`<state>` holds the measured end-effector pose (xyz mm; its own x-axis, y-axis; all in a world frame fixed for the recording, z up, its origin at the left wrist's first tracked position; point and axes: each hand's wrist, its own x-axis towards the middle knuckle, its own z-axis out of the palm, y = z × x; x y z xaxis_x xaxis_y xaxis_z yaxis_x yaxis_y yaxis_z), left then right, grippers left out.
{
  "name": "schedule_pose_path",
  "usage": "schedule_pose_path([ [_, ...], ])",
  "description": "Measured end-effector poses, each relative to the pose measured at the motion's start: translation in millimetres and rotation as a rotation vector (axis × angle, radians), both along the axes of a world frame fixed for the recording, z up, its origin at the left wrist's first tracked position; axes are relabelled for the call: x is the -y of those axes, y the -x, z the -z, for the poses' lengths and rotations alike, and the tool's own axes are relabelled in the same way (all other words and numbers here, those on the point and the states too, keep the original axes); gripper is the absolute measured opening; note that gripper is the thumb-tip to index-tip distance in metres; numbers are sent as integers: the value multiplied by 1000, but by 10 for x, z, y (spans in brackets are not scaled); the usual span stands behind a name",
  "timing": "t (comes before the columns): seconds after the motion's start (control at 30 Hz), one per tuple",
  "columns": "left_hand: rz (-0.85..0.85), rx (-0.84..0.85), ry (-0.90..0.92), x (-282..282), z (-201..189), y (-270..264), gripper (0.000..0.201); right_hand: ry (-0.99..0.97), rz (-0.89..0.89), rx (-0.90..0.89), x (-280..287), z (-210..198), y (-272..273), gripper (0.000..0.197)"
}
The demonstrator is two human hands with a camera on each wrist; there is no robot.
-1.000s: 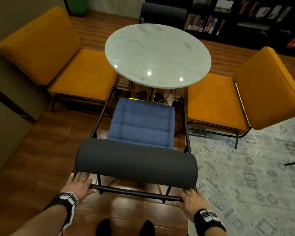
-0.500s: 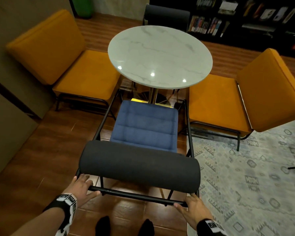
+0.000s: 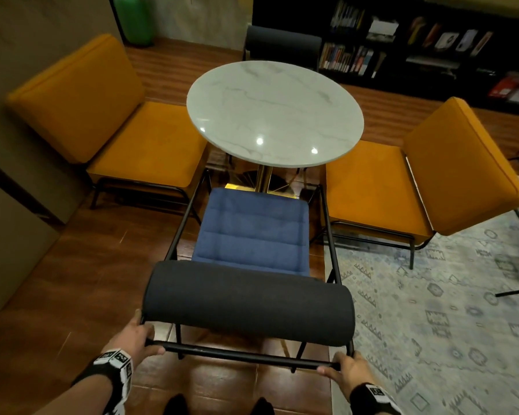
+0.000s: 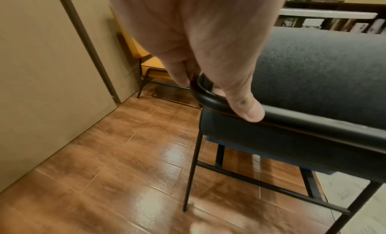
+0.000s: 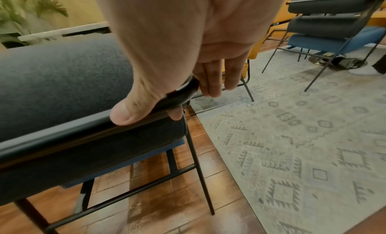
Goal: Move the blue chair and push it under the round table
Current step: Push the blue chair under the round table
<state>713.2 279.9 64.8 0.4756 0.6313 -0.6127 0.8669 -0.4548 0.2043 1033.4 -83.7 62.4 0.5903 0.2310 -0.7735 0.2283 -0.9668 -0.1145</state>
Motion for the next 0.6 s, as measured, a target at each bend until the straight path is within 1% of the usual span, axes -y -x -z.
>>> schedule_pose_path([
  [0.03, 15, -11, 2, -49, 23, -8, 50, -8, -16, 34, -12, 58, -28, 89],
  [0.07, 30, -16, 1, -100, 34, -22, 52, 6, -19, 48, -24, 109, -47, 80],
  [0.13, 53, -5, -13, -217, 36, -56, 54, 5, -30, 63, -108, 104, -44, 73],
  [0.17, 54, 2, -11, -292, 26, -74, 56, -9, -35, 76, -141, 153, -29, 70],
  [0.2, 39, 4, -9, -329, 11, -80, 56, -11, -42, 68, -175, 120, -10, 69],
  [0.3, 17, -15, -32, -351, -43, -73, 53, -46, -21, 66, -222, 57, 100, 87],
  [0.37, 5, -23, -17, -281, -56, -28, 50, -46, 15, 48, -160, 62, 164, 81],
  [0.4, 10, -16, -12, -252, -61, -14, 47, -46, 26, 48, -120, 69, 155, 85],
  [0.47, 11, -5, 13, -181, -66, 28, 39, -51, -17, 91, -47, 87, 163, 111],
  [0.5, 18, -9, 23, -169, -83, 35, 35, -65, -18, 97, -26, 118, 179, 119],
  [0.53, 30, -6, 16, -173, -84, 36, 33, -56, -12, 97, -54, 86, 198, 113],
  [0.6, 20, 8, -9, -172, -56, 52, 37, -94, 9, 88, -79, 52, 259, 74],
])
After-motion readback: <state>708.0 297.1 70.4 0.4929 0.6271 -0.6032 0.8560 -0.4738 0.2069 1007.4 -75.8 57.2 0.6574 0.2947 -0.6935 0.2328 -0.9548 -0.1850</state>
